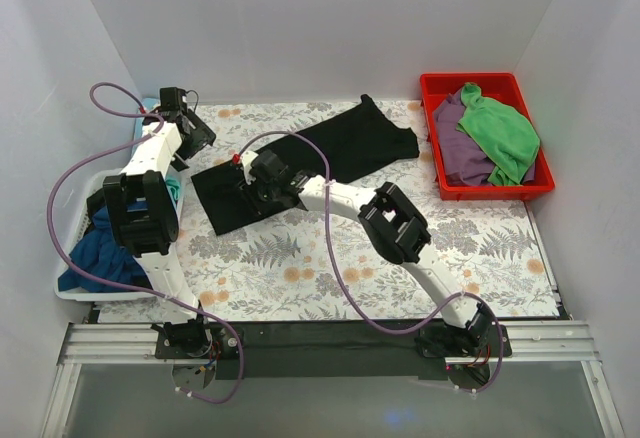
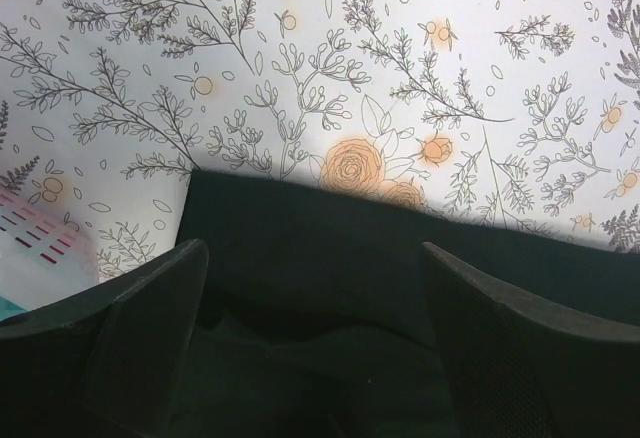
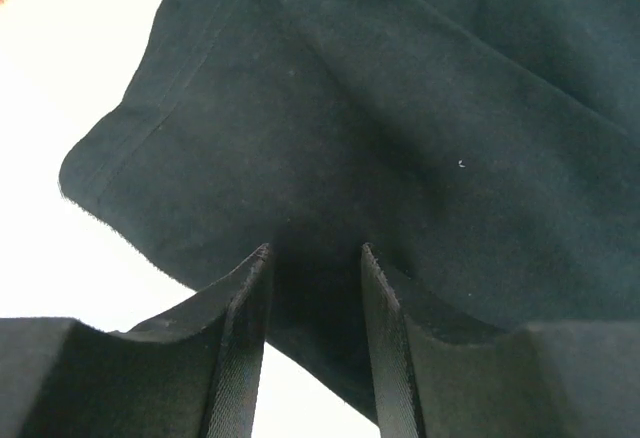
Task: Fold and stack the t-shirts
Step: Rotate the tshirt 90 degrees
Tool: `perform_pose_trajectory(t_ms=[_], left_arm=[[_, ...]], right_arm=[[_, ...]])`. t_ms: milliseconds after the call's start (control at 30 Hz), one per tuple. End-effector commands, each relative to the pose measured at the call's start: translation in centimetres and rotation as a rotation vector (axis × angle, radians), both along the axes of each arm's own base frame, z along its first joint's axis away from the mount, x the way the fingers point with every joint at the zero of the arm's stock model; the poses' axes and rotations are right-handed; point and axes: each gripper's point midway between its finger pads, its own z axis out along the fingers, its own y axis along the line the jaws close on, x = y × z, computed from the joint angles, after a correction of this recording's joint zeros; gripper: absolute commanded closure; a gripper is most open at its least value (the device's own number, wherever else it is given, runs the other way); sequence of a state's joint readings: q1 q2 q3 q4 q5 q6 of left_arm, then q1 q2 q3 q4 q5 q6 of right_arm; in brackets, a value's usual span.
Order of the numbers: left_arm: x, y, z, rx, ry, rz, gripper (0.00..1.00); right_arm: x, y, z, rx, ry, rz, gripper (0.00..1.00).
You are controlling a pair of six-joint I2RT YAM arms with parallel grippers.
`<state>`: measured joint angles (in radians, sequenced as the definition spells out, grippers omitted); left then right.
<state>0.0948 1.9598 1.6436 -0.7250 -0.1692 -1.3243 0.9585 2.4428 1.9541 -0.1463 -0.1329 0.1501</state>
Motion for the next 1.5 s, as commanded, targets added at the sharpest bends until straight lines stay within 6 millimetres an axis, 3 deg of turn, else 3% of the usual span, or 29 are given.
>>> perform_pose_trajectory(t_ms=[0, 33, 67, 100, 133, 167, 200, 233, 267, 300, 333, 433, 467, 500, 567, 600, 667, 700, 767, 800, 900, 1000, 1100, 1167, 1200, 1267, 1300, 1467], left_arm=[[-0.2, -0.1, 2.5, -0.009, -0.059, -0.010, 0.15], [-0.3, -0.3, 2.4, -0.014, -0.061, -0.013, 0.15], [-0.3, -0.3, 2.4, -0.017, -0.062, -0.017, 0.15], [-0.2, -0.5, 2.4, -0.019, -0.067, -0.020, 0.15], [-0.2, -0.6, 2.3, -0.023, -0.067, -0.025, 0.15], [-0.3, -0.8, 2.2, -0.031, -0.067, -0.038, 0.15], [-0.3, -0.8, 2.3, -0.031, -0.070, -0.038, 0.15], [-0.3, -0.8, 2.2, -0.031, -0.070, -0.040, 0.15], [-0.3, -0.9, 2.3, -0.034, -0.077, -0.048, 0.15], [-0.4, -1.0, 2.3, -0.034, -0.077, -0.050, 0.15], [-0.3, -1.0, 2.4, -0.032, -0.081, -0.052, 0.15], [0.0, -2.0, 2.5, -0.031, -0.088, -0.090, 0.15], [0.1, -2.4, 2.6, -0.030, -0.089, -0.103, 0.15], [0.3, -3.7, 2.6, -0.021, -0.090, -0.144, 0.15], [0.6, -5.6, 3.1, -0.004, -0.107, -0.192, 0.15], [0.6, -8.8, 3.3, 0.008, -0.111, -0.273, 0.15], [1.0, -12.1, 4.0, 0.017, -0.135, -0.346, 0.15], [0.8, -15.6, 4.3, 0.011, -0.146, -0.422, 0.15], [1.2, -19.6, 4.9, -0.023, -0.170, -0.509, 0.14], [0.7, -22.9, 4.9, -0.048, -0.176, -0.576, 0.14], [0.2, -29.7, 5.1, -0.158, -0.198, -0.711, 0.14], [0.0, -35.0, 5.0, -0.227, -0.211, -0.807, 0.14], [0.1, -38.5, 3.0, -0.263, -0.182, -0.853, 0.14], [0.1, -39.7, 1.8, -0.270, -0.161, -0.862, 0.14], [0.0, -40.5, 0.0, -0.270, -0.133, -0.872, 0.14], [-0.5, -41.5, -1.6, -0.275, -0.109, -0.891, 0.14], [-0.7, -41.7, -3.1, -0.272, -0.085, -0.897, 0.14], [-1.0, -41.8, -5.5, -0.233, -0.056, -0.892, 0.14]], right_arm=[[-4.4, -8.0, -6.6, -0.310, 0.107, -0.020, 0.55], [-6.2, -10.8, -8.6, -0.388, 0.142, -0.021, 0.55], [-6.8, -12.0, -8.7, -0.418, 0.143, -0.026, 0.57], [-7.5, -13.1, -7.7, -0.422, 0.139, -0.028, 0.57], [-9.5, -16.0, -9.1, -0.483, 0.180, -0.027, 0.57], [-10.1, -17.6, -9.3, -0.516, 0.179, -0.047, 0.58], [-10.5, -18.3, -7.7, -0.500, 0.169, -0.054, 0.58], [-12.3, -20.9, -8.7, -0.550, 0.203, -0.056, 0.58], [-13.0, -21.9, -8.4, -0.555, 0.219, -0.063, 0.58], [-13.5, -22.2, -6.8, -0.527, 0.213, -0.066, 0.59], [-15.3, -24.5, -7.4, -0.572, 0.249, -0.064, 0.59], [-17.1, -26.4, -5.1, -0.554, 0.249, -0.074, 0.60], [-18.6, -28.4, -5.3, -0.594, 0.272, -0.078, 0.60], [-19.1, -28.6, -3.9, -0.564, 0.260, -0.084, 0.60], [-20.8, -30.8, -3.5, -0.596, 0.286, -0.095, 0.60], [-21.2, -30.7, -2.2, -0.557, 0.276, -0.105, 0.60], [-22.0, -31.5, -1.5, -0.551, 0.282, -0.119, 0.60], [-22.5, -31.9, -0.9, -0.535, 0.283, -0.123, 0.60], [-23.0, -31.9, -0.3, -0.506, 0.295, -0.142, 0.60], [-23.1, -32.0, 0.1, -0.488, 0.294, -0.148, 0.60], [-23.1, -31.8, 0.4, -0.461, 0.300, -0.180, 0.60], [-23.2, -31.5, 0.5, -0.441, 0.302, -0.195, 0.60], [-22.9, -31.1, 0.8, -0.417, 0.287, -0.206, 0.60], [-22.7, -30.9, 0.9, -0.410, 0.279, -0.211, 0.60], [-22.7, -30.8, 0.9, -0.409, 0.278, -0.209, 0.60], [-22.6, -30.6, 0.8, -0.406, 0.277, -0.209, 0.60], [-22.6, -30.6, 0.7, -0.406, 0.277, -0.208, 0.60], [-22.6, -30.5, 0.6, -0.399, 0.277, -0.215, 0.60]])
